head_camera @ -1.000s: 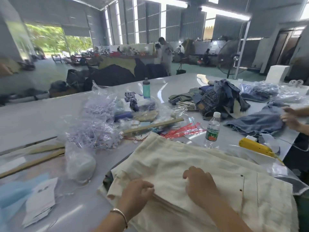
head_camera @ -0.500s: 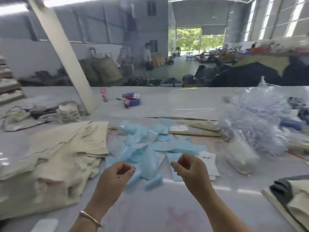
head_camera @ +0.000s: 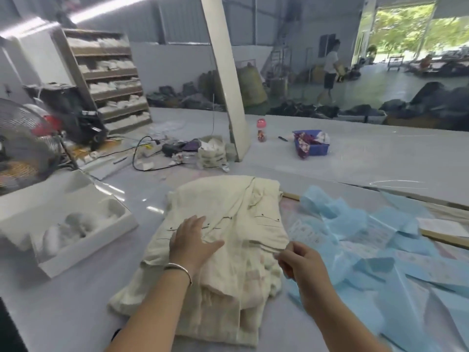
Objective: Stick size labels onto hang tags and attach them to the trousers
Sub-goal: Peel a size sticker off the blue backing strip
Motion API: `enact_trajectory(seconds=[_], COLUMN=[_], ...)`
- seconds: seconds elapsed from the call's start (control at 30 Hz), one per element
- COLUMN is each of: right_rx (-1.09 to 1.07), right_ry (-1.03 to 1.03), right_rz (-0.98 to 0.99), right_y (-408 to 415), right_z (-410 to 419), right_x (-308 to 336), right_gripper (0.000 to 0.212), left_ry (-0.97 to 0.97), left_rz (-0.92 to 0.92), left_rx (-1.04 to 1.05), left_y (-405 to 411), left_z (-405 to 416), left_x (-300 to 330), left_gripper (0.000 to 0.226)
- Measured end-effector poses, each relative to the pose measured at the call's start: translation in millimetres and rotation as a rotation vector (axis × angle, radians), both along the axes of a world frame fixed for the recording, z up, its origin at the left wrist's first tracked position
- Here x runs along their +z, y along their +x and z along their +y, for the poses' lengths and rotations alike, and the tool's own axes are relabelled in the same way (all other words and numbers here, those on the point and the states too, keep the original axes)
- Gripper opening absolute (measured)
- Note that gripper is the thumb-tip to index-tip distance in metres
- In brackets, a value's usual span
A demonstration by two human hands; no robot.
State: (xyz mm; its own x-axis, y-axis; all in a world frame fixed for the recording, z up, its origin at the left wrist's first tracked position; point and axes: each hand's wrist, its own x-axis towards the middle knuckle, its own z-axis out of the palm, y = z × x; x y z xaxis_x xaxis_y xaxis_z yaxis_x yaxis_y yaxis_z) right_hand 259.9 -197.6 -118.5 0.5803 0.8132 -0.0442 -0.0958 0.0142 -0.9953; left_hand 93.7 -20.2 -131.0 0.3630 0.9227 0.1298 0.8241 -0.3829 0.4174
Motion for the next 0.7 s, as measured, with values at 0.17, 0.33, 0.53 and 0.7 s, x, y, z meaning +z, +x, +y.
enact_trajectory(seconds=[0.17,0.33,0.53,0.7], right_rx=[0.028,0.068,0.304,0.23], right_ry=[-0.078,-0.165,-0.051,-0.202], right_rz=[0.046,0.099,0.655,0.453], right_y=[0,3,3,-14], right_z=[38,62,99,131], right_x=[-20,-26,-12,4], right_gripper=[0.042,0.038,0.069,0.032], left_ry=[0.059,0.073,0.26,-0.422], left_rz=[0.147,0.119,0.011,0.036], left_rx=[-0.072,-0.029,-0.417,-0.56], left_y=[23,7,-16,-25], left_z=[42,62,-16,-49], left_x=[-23,27,81,50], left_gripper=[0.047,0.014,0.035,0.053])
